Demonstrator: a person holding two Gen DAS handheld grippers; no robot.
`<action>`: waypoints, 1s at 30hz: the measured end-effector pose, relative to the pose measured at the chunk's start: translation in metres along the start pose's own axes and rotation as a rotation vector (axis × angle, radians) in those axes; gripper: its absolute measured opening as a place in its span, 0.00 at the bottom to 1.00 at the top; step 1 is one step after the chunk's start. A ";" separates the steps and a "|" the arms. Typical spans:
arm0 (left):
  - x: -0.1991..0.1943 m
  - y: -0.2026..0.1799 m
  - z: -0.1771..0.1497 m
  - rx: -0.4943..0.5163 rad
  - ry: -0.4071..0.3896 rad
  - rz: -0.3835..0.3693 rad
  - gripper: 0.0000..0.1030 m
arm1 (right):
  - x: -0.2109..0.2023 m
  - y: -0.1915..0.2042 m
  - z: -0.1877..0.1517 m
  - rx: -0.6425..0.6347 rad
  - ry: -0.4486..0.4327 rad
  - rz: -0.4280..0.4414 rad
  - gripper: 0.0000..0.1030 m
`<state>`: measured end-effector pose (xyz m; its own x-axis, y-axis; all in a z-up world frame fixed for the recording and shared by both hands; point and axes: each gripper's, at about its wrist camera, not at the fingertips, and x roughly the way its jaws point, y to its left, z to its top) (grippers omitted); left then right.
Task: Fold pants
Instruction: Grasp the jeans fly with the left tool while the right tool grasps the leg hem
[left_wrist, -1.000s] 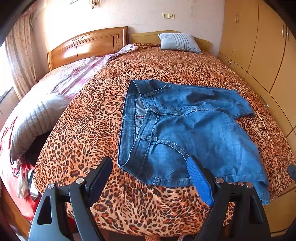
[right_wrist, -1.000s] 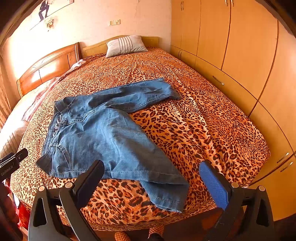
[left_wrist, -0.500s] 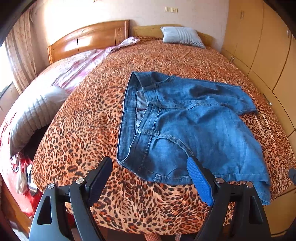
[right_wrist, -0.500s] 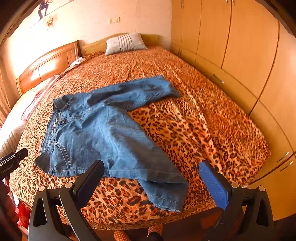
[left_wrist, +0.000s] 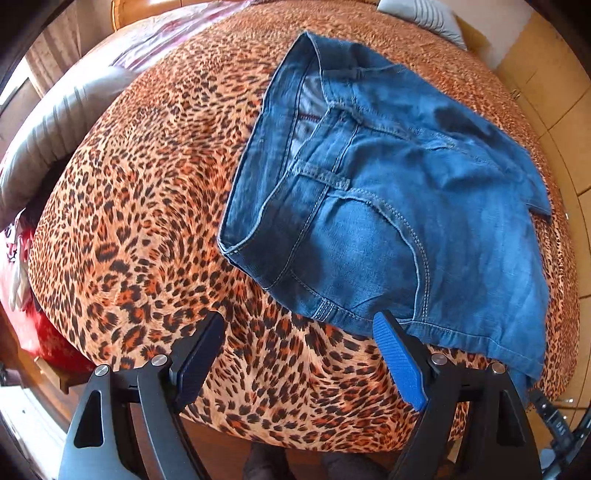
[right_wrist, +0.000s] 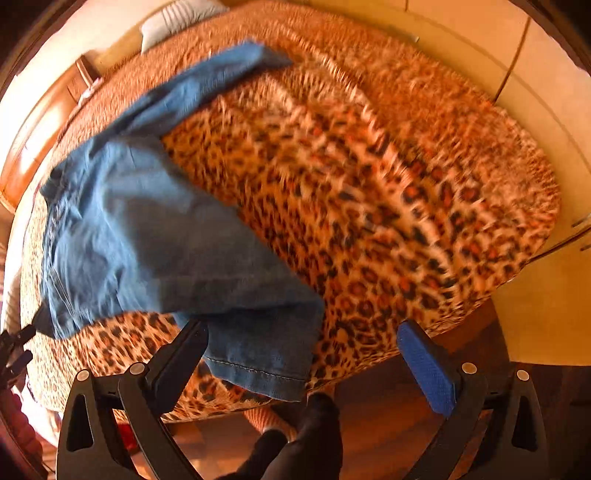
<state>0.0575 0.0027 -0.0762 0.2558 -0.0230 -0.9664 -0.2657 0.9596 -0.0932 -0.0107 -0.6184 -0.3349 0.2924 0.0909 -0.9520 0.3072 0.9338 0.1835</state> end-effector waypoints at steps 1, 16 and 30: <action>0.005 -0.002 0.000 -0.002 0.005 0.008 0.80 | 0.009 0.003 0.001 -0.017 0.029 0.016 0.98; 0.069 -0.031 0.037 -0.246 0.140 0.057 0.51 | -0.065 -0.015 0.139 -0.314 -0.293 0.067 0.00; 0.075 -0.029 0.002 -0.468 0.246 -0.101 0.79 | 0.049 -0.061 0.101 -0.155 0.220 0.288 0.51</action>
<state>0.0864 -0.0259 -0.1452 0.0910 -0.2279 -0.9694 -0.6511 0.7229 -0.2310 0.0765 -0.7058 -0.3683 0.1402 0.4132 -0.8998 0.0955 0.8989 0.4277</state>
